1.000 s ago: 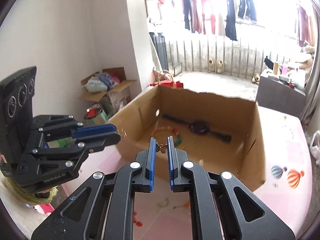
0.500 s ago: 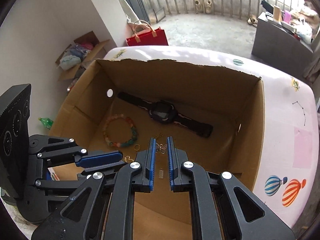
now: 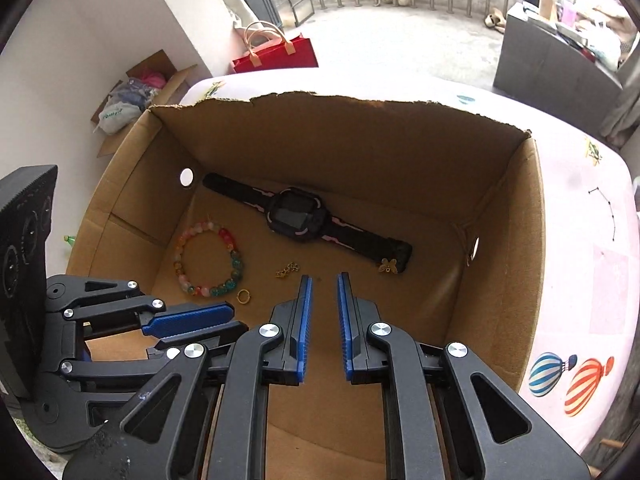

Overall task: Organize jewelry
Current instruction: 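Open the right gripper to drop the butterfly charm into the box, then move the right gripper to the orange bead bracelet while the left tool approaches the silver chain charm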

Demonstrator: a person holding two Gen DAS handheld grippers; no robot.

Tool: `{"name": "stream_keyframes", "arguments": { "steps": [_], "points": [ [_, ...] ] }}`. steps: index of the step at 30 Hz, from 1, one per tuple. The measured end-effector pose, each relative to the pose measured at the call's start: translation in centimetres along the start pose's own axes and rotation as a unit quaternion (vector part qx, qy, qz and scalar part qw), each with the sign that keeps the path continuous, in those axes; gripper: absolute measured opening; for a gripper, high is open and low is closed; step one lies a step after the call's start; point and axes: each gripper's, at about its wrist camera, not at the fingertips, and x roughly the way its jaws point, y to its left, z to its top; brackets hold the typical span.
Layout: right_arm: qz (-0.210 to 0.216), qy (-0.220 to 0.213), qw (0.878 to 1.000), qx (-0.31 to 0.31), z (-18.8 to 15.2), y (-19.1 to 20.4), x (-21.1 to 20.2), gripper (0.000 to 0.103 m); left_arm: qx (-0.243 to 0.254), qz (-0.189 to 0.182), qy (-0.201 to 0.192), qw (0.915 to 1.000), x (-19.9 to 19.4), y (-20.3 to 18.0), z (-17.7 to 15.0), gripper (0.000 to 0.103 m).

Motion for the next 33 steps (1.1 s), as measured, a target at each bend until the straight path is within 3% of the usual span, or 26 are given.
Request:
{"name": "stream_keyframes", "arguments": {
  "steps": [8,13,19,24,27,30,33],
  "points": [
    [0.004,-0.026,1.0,0.002,-0.4,-0.3,-1.8,0.014,-0.003,0.003,-0.016,0.9999,-0.3,-0.1,0.3,0.013],
    [0.022,-0.069,0.997,0.003,-1.0,-0.2,-4.8,0.025,0.002,-0.009,-0.064,0.9979,-3.1,-0.2,-0.8,0.015],
    [0.047,-0.143,0.989,0.002,-3.9,0.5,-10.6,0.033,0.018,-0.011,-0.145,0.9892,-8.9,0.0,-4.3,0.036],
    [0.083,-0.192,0.978,-0.004,-9.1,1.5,-15.1,0.051,0.046,0.017,-0.203,0.9779,-13.3,0.2,-10.3,0.062],
    [0.073,-0.2,0.977,-0.027,-12.7,3.1,-15.9,0.066,0.078,0.039,-0.207,0.9744,-14.6,-0.1,-13.8,0.075],
    [0.049,-0.193,0.979,-0.04,-16.1,4.8,-15.0,0.077,0.09,0.064,-0.183,0.9769,-13.7,0.0,-16.7,0.083],
    [0.025,-0.163,0.986,-0.015,-18.4,5.0,-12.6,0.079,0.071,0.094,-0.142,0.9828,-10.9,0.6,-18.3,0.083]
  ]
}}
